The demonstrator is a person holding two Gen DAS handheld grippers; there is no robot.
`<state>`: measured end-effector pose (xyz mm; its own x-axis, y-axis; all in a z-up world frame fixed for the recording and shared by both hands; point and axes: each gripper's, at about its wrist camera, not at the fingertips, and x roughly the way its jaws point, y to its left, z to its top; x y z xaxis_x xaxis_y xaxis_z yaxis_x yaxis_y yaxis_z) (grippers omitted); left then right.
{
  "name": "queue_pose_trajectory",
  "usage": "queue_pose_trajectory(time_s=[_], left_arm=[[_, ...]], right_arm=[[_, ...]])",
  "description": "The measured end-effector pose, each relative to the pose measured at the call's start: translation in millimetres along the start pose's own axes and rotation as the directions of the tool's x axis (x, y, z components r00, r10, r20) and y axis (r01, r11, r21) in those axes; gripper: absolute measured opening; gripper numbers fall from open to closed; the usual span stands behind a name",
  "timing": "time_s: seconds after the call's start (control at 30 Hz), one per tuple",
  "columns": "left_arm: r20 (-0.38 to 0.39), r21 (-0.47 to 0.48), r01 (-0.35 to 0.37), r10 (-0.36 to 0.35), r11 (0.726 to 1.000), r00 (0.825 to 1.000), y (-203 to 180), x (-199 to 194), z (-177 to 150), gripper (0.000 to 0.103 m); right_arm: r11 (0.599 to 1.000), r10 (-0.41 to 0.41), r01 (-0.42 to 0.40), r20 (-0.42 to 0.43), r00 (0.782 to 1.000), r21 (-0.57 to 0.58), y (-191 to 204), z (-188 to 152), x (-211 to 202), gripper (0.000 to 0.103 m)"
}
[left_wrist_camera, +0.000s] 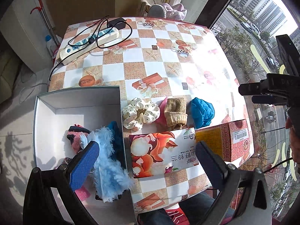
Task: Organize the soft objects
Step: 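Move the left tool to the beige knit sock while the right tool reaches the teal cloth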
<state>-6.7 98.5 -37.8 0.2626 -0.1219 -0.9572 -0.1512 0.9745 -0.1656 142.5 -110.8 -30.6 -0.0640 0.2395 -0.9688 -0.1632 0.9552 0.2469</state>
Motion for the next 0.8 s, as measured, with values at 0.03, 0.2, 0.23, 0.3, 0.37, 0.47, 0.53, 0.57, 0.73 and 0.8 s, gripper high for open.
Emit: queue_pose_trajectory(time_s=[0.03,0.2,0.23,0.3,0.37,0.47,0.53,0.57,0.73,0.8], left_arm=[[-0.015,0.011,-0.006,0.006,1.000,1.000,-6,6,5,0.103],[-0.094,0.075,-0.032,0.040,0.997,0.995,-27,40,26,0.103],[-0.113,0.088,-0.039,0.048,0.995,0.992,-31,47,30,0.103],[-0.148,0.113,-0.042,0.058,0.993,0.987,-39,62,38,0.103],[-0.180,0.142,-0.050,0.076,0.989,0.981,-48,78,45,0.103],[-0.218,0.173,-0.075,0.112,0.982,0.969,-58,101,54,0.103],[-0.240,0.186,-0.090,0.134,0.978,0.961,-63,114,58,0.103],[-0.252,0.190,-0.099,0.146,0.977,0.957,-64,122,61,0.103],[-0.305,0.208,-0.121,0.182,0.971,0.935,-70,146,65,0.103],[-0.317,0.223,-0.125,0.193,0.967,0.929,-74,152,66,0.103]], right_arm=[[1.000,-0.004,0.005,-0.016,1.000,0.013,-9,3,5,0.089],[1.000,-0.007,0.010,-0.123,0.992,0.023,-38,21,43,0.089],[1.000,-0.004,0.007,-0.151,0.989,0.021,-42,25,53,0.089],[1.000,0.007,-0.005,-0.202,0.979,0.012,-46,33,73,0.089],[1.000,0.027,-0.028,-0.257,0.966,0.000,-48,40,93,0.089],[0.998,0.046,-0.055,-0.333,0.942,-0.016,-48,49,123,0.089],[0.997,0.057,-0.069,-0.375,0.925,-0.020,-48,53,139,0.089],[0.997,0.064,-0.080,-0.395,0.916,-0.023,-48,55,147,0.089],[0.991,0.057,-0.106,-0.481,0.875,-0.075,-41,62,174,0.089],[0.989,0.028,-0.094,-0.491,0.870,-0.110,-39,60,180,0.085]])
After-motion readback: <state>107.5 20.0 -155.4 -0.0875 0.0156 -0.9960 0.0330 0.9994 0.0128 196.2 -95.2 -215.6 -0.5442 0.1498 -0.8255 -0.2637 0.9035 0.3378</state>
